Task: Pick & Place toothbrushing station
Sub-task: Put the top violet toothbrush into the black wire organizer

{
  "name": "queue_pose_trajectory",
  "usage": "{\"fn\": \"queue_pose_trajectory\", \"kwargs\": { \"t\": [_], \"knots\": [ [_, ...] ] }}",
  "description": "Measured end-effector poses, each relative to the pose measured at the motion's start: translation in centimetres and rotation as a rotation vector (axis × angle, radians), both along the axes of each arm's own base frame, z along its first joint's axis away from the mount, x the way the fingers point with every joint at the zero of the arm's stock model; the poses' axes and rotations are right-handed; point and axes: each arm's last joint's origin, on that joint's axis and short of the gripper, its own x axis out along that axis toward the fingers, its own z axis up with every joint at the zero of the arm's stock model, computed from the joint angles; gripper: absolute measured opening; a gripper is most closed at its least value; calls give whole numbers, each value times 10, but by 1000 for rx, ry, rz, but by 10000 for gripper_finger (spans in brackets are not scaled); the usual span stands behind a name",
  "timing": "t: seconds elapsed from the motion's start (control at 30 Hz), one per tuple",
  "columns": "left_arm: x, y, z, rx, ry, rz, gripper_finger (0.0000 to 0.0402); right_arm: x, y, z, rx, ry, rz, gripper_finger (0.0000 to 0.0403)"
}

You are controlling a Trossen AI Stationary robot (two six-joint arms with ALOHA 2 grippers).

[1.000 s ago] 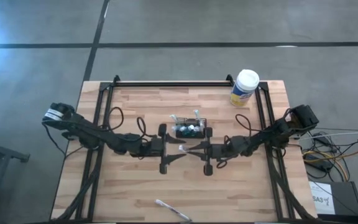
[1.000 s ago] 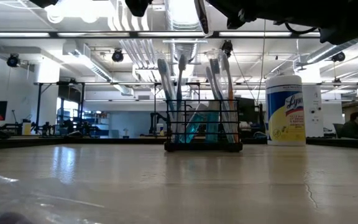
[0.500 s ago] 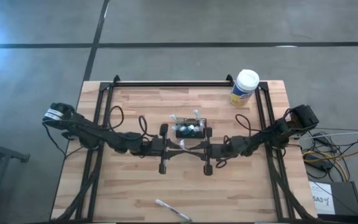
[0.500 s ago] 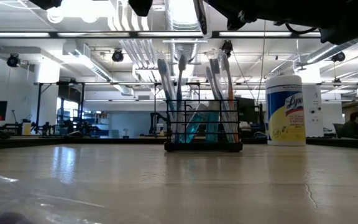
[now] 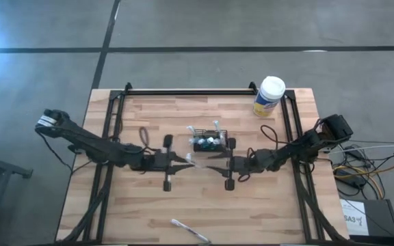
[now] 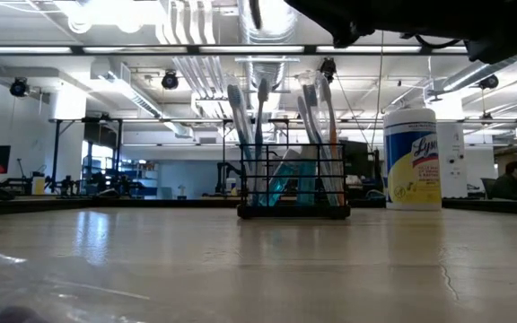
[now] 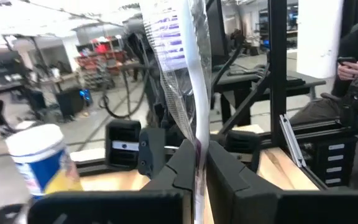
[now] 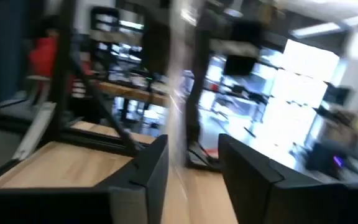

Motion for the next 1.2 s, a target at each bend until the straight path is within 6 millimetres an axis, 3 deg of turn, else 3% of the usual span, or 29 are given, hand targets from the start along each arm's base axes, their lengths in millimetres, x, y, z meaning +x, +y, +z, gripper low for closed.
{"fn": "queue_pose_trajectory", "kwargs": {
  "t": [0.13, 0.2, 0.33, 0.53, 0.7, 0.87, 1.2],
  "knots": [
    [-34, -2, 7, 5, 3, 62, 18, -14, -5, 1, 52, 8, -32, 149],
    [-54, -1, 1, 2, 16, 80, 18, -25, -8, 4, 82, -2, -8, 140],
    [-91, 9, -16, -50, -4, 66, 18, -57, -17, 10, 129, -38, 117, 96],
    [-130, 34, -33, -47, -2, 86, 18, -100, -41, 21, 200, -46, 270, 16],
    [-150, 46, -61, -29, 5, 77, 18, -123, -47, 12, 213, -68, 288, 12],
    [-162, 50, -85, -41, -19, -11, 18, -131, -49, -1, 221, -66, 290, 12],
    [-175, 58, -99, -16, -81, 15, 18, -149, -53, -21, 240, -128, 292, 12]
  ]
}}
